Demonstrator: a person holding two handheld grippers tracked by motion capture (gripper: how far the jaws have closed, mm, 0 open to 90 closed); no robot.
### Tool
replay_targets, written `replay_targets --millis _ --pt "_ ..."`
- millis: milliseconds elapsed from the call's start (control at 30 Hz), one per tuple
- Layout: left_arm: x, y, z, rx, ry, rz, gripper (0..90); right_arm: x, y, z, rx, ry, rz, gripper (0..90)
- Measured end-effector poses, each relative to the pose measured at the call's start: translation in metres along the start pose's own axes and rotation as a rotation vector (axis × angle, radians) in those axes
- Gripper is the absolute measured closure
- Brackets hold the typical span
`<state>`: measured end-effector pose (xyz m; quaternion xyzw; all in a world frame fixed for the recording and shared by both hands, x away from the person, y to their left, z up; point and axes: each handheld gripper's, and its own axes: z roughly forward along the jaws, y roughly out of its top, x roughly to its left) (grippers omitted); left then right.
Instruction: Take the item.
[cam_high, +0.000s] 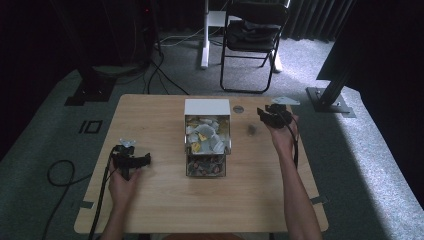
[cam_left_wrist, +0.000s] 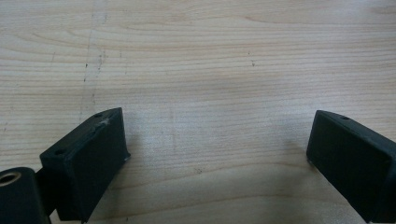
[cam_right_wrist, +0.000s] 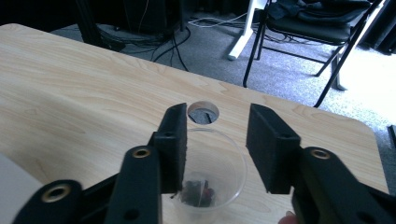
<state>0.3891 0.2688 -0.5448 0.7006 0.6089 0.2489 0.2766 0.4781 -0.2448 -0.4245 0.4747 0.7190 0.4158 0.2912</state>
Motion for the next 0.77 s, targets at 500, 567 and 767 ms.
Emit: replay_targets --millis 500,567,767 --pt "0.000 0.000 0.000 0.000 0.000 0.000 5.8 0.027 -0.036 -0.037 0.038 0.083 -0.061 46.2" --pt "0.000 0.000 0.000 -0.002 0.001 0.000 5.8 0.031 -0.039 -0.040 0.038 0.092 -0.066 46.2" --pt "0.000 0.000 0.000 0.000 0.001 0.002 5.8 0.046 -0.053 -0.054 0.037 0.118 -0.091 45.7"
